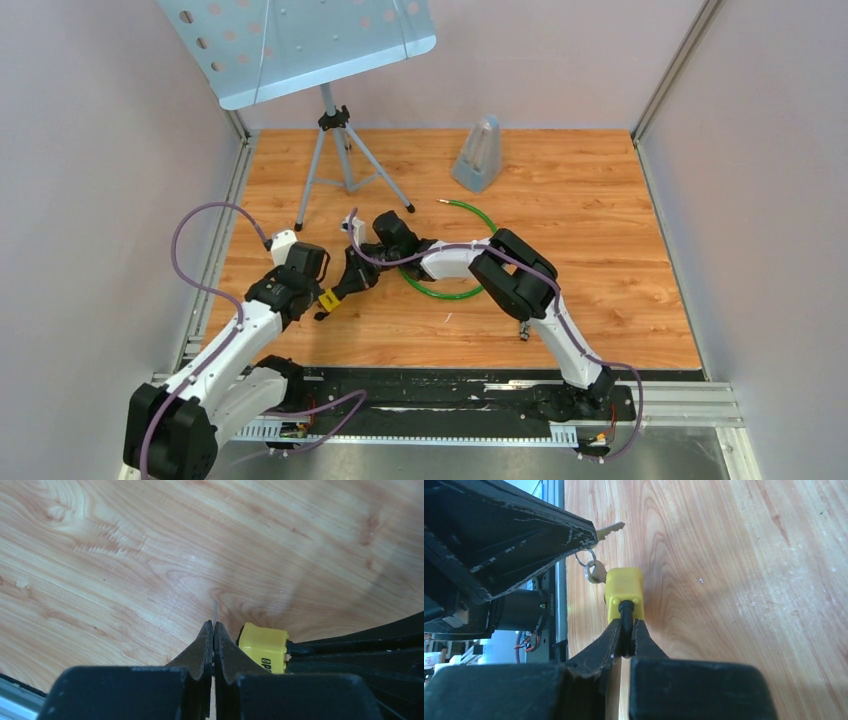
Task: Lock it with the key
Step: Place the key at the center of the board.
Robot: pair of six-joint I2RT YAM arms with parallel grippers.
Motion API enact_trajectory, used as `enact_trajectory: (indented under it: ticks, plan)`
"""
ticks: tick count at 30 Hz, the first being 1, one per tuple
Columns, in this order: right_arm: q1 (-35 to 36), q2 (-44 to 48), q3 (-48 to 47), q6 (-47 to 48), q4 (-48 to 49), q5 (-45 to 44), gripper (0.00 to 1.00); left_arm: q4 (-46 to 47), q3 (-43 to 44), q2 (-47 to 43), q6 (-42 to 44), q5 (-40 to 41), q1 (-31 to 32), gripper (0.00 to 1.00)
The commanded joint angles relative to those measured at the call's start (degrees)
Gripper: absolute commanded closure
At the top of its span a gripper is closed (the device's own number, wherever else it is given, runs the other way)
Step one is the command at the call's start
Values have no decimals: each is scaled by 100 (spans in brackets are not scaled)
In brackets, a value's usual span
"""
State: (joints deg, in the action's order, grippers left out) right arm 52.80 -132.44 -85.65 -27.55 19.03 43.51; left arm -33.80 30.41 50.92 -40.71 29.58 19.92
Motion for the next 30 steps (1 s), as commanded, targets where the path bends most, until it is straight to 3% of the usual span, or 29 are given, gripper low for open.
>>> enact_trajectory:
  ticks: [1,9,14,18,20,22,26,30]
  plan:
    - [-6,-300,-345,113,-57,206,99,373,54,355,-419,287,-62,95]
    - [-19,-675,-696,66,-530,196,88,652,111,894,-435,508,-260,84]
    - [-43,-644,-763,23,-785,109,82,621,211,1010,-406,534,-323,58]
    - [-129,-229,-477,-105,-813,6,62,434,419,834,-257,549,-324,52]
    - [-171,14,-350,-129,-859,-169,46,322,535,685,-210,495,-323,48]
    - [-236,254,-305,-195,-979,-425,39,191,690,514,-136,365,-323,45]
    - [-466,836,-158,-475,-1347,-1017,36,-138,1052,124,223,-16,-322,36]
    - [-810,1674,578,-892,-1830,-1772,36,-414,1355,-348,709,-571,-322,24]
